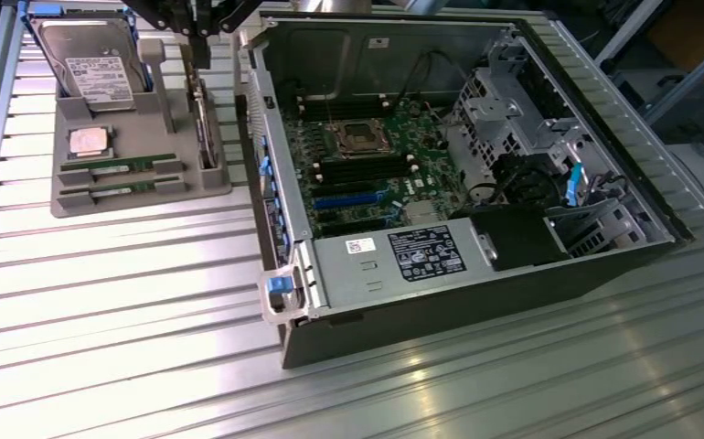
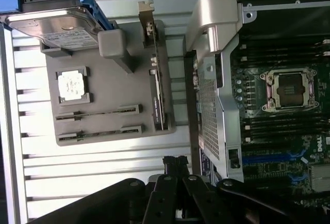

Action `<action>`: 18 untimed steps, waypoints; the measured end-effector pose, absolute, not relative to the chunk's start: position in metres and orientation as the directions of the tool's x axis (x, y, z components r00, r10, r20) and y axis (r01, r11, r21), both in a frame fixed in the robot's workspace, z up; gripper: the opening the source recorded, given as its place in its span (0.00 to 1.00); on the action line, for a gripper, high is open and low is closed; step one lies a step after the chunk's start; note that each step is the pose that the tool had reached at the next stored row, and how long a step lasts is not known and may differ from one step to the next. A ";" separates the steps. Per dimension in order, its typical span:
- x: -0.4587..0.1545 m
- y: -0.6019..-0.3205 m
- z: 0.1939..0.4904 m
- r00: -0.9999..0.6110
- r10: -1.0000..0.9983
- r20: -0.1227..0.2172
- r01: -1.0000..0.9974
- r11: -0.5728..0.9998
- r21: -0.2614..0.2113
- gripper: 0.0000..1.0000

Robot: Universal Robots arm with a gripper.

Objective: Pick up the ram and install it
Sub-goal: 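Reach for the ram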

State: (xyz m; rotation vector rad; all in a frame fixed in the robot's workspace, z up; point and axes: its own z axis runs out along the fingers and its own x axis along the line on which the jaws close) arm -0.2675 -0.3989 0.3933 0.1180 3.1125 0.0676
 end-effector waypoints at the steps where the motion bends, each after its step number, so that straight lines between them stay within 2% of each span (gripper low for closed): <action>1: -0.269 -0.399 0.393 -0.997 0.076 -0.025 0.075 0.996 0.044 0.11; 18: -0.297 -0.399 0.393 -0.997 0.076 -0.025 0.075 0.996 0.044 0.11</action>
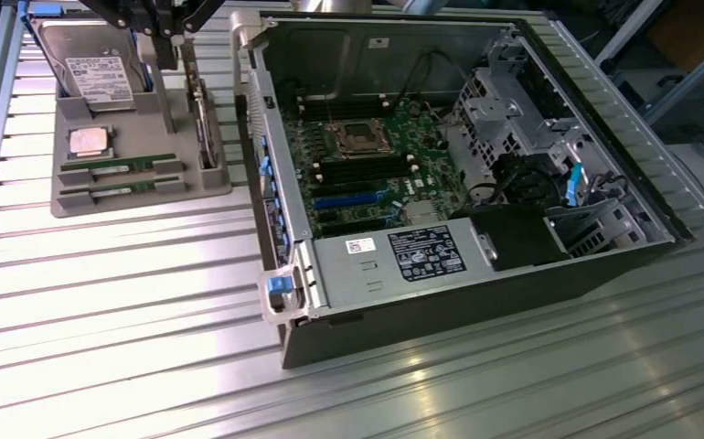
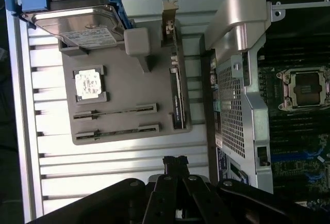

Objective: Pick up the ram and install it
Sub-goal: 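Reach for the ram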

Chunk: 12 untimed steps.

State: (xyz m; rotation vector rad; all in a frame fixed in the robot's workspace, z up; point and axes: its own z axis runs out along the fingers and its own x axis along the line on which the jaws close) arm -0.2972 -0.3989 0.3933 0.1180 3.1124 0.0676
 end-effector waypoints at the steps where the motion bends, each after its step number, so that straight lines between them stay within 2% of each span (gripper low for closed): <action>1: -0.299 -0.399 0.393 -0.997 0.076 -0.024 0.075 0.996 0.044 0.11; 12: -0.317 -0.399 0.393 -0.997 0.076 -0.025 0.075 0.996 0.044 0.11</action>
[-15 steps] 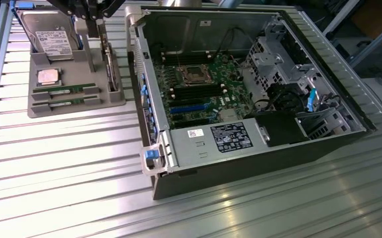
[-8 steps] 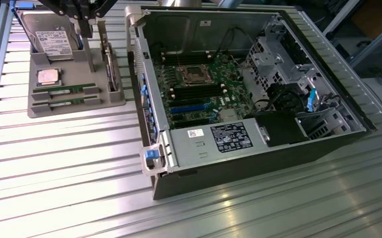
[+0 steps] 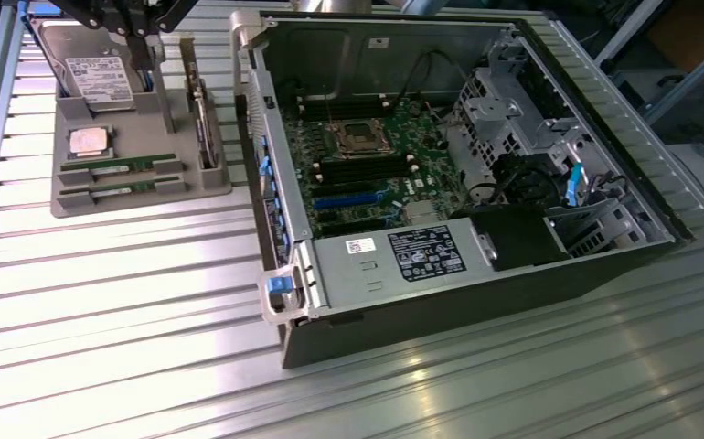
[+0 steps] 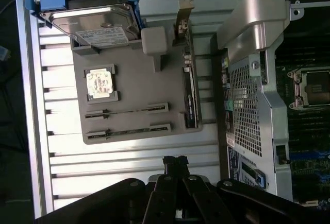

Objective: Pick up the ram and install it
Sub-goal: 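Reach for the ram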

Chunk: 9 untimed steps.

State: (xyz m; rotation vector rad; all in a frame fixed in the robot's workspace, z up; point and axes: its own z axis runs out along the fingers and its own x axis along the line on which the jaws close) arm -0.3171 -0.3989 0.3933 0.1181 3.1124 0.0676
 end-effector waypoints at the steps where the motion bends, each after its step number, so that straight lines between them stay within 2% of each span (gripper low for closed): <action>1: -0.319 -0.399 0.393 -0.997 0.076 -0.025 0.075 0.996 0.044 0.11; 9: -0.332 -0.399 0.393 -0.997 0.076 -0.024 0.075 0.996 0.044 0.11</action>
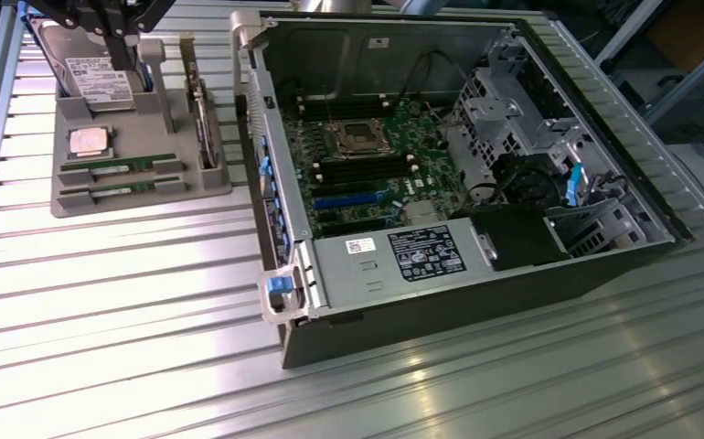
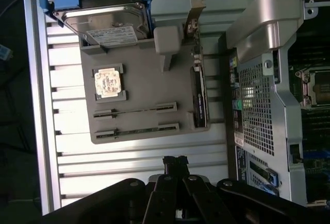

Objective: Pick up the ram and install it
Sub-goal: 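Reach for the ram, then pick up the ram and move it above insertion slot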

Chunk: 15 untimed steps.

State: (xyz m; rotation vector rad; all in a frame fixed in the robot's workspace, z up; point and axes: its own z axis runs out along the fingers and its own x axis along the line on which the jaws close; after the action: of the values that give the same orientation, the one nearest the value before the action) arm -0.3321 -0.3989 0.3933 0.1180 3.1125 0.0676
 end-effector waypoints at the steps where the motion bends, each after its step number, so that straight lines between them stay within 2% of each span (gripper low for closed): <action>1: -0.334 -0.399 0.393 -0.997 0.076 -0.025 0.075 0.996 0.044 0.11; 15: -0.334 -0.399 0.393 -1.000 0.019 -0.025 0.018 0.999 0.044 0.11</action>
State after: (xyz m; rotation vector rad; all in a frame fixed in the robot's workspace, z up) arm -0.3339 -0.3989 0.3932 0.0290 3.1158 0.0688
